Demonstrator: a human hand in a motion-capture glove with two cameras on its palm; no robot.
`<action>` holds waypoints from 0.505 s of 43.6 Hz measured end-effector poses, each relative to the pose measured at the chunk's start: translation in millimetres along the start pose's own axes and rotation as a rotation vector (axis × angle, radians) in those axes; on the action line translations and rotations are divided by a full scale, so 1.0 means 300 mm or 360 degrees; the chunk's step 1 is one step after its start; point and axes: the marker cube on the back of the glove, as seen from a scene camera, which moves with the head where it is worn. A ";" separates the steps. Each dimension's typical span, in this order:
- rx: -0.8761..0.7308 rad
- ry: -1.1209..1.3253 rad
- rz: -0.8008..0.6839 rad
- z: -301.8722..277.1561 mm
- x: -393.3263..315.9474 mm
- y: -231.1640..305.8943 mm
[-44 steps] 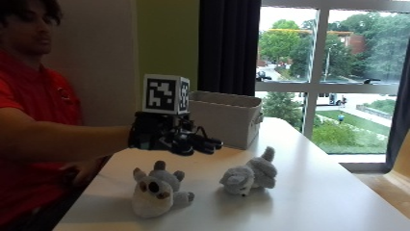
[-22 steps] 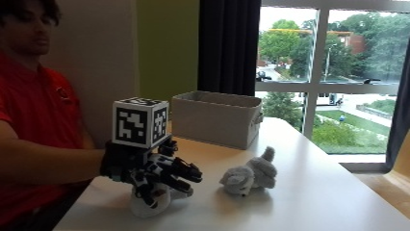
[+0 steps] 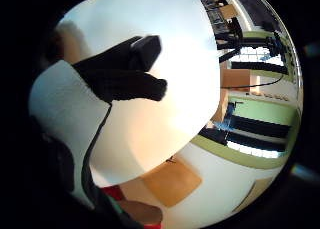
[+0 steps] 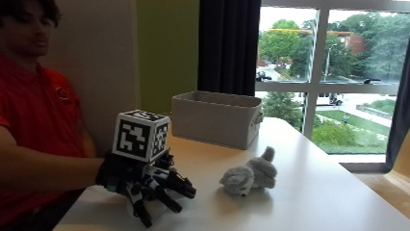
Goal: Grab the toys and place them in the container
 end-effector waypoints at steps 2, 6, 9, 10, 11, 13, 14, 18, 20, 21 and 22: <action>-0.0014 -0.0011 0.0012 0.006 0.000 -0.001; -0.0039 -0.0030 0.0039 0.013 0.004 0.001; -0.0064 -0.0041 0.0048 0.012 0.008 0.007; -0.0069 -0.0049 0.0052 0.012 0.010 0.008; -0.0071 -0.0059 0.0056 0.011 0.012 0.009; -0.0068 -0.0081 0.0069 0.011 0.018 0.010; -0.0065 -0.0091 0.0075 0.010 0.021 0.010; -0.0049 -0.0119 0.0081 0.010 0.027 0.008; -0.0039 -0.0125 0.0083 0.010 0.027 0.006; -0.0033 -0.0127 0.0083 0.010 0.026 0.004; -0.0027 -0.0129 0.0085 0.010 0.025 0.003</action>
